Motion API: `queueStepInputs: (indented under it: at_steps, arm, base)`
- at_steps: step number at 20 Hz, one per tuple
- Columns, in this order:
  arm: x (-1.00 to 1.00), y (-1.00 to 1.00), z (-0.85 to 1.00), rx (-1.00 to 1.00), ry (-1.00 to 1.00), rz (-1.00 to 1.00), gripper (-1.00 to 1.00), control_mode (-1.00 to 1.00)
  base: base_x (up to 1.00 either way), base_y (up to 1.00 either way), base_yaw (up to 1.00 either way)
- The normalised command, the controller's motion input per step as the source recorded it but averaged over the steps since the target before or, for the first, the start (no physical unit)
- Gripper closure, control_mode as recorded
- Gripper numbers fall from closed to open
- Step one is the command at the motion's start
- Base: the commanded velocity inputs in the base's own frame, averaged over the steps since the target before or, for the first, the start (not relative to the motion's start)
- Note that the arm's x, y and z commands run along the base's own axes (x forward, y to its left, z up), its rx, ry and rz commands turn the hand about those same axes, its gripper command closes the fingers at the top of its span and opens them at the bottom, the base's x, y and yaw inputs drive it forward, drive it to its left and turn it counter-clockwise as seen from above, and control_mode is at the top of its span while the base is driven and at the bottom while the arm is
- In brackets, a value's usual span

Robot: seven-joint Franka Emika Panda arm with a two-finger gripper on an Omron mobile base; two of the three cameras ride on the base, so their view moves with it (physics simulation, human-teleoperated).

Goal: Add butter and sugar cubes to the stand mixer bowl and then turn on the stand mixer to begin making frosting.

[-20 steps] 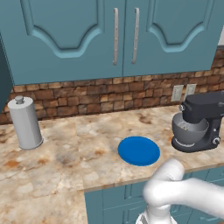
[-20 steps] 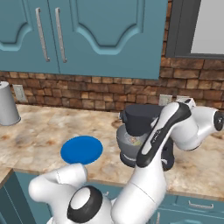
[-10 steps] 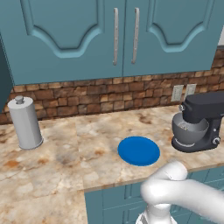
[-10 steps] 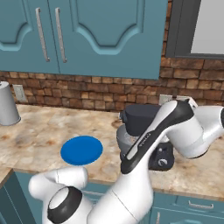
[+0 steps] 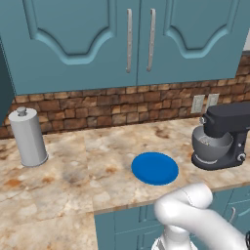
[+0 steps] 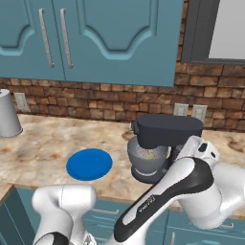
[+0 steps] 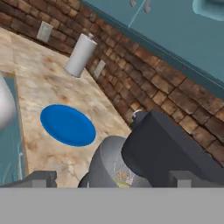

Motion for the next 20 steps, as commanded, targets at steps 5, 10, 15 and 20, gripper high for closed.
queueStepInputs:
  at_steps: [5, 10, 15, 20]
  arm:
    - [0.24, 0.05, -0.67, 0.0, 0.0, -0.05, -1.0, -1.0]
    - [0.02, 0.05, -0.51, 0.0, 0.0, -0.14, -1.0, -1.0]
    - [0.0, 0.02, -0.57, 0.0, -0.01, -0.18, -1.0, -1.0]
    - [0.06, 0.01, -0.44, 0.0, 0.0, -0.13, -1.0, -1.0]
  base:
    - [0.0, 0.0, 0.0]
    - [0.0, 0.0, 0.0]
    - [0.0, 0.0, 0.0]
    - [0.0, 0.0, 0.0]
